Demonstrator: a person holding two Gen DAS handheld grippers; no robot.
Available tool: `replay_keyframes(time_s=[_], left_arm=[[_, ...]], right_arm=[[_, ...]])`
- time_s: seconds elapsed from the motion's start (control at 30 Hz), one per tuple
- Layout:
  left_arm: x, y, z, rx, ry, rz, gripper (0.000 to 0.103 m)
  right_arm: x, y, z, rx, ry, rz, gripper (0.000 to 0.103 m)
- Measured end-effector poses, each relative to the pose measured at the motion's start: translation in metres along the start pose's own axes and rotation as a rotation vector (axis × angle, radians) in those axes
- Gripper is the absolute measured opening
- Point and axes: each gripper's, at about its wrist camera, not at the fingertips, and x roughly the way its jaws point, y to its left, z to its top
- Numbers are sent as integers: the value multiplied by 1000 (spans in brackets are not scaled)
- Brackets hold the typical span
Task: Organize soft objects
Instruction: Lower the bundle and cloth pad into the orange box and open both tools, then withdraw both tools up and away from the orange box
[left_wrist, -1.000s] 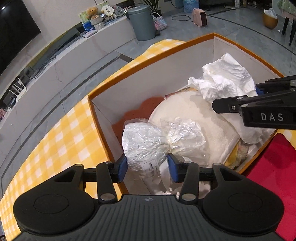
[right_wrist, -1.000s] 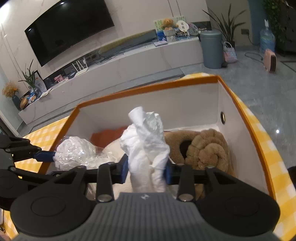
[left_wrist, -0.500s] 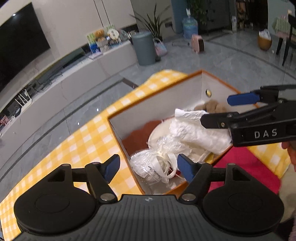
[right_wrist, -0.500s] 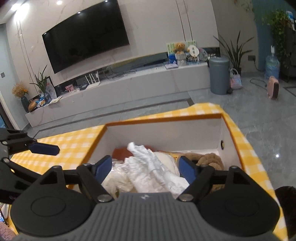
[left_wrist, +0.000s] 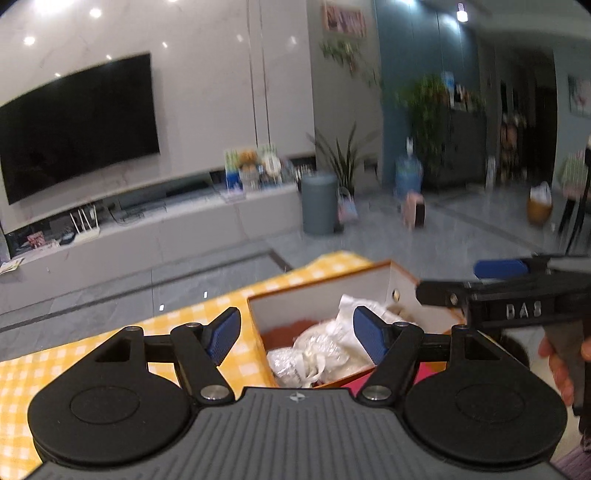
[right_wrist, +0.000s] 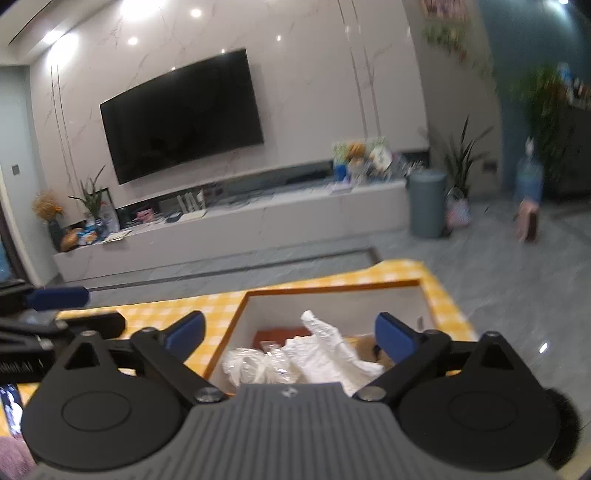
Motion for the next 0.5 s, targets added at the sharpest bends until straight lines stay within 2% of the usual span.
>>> replay_keyframes(time_s=[0.13,0.27,0.5], left_arm=[[-20,-4,-11,-43,-79,8,82],[-35,-7,-23,-58,-152,22,82],[-47,-1,-42,-99,-196,81,82]], right_arm=[[-35,15,-14,-54,-58,-51,100],[-63,24,-30,-56,-101,-64,100],[-85,37,-57,-56,-143,-72,100]])
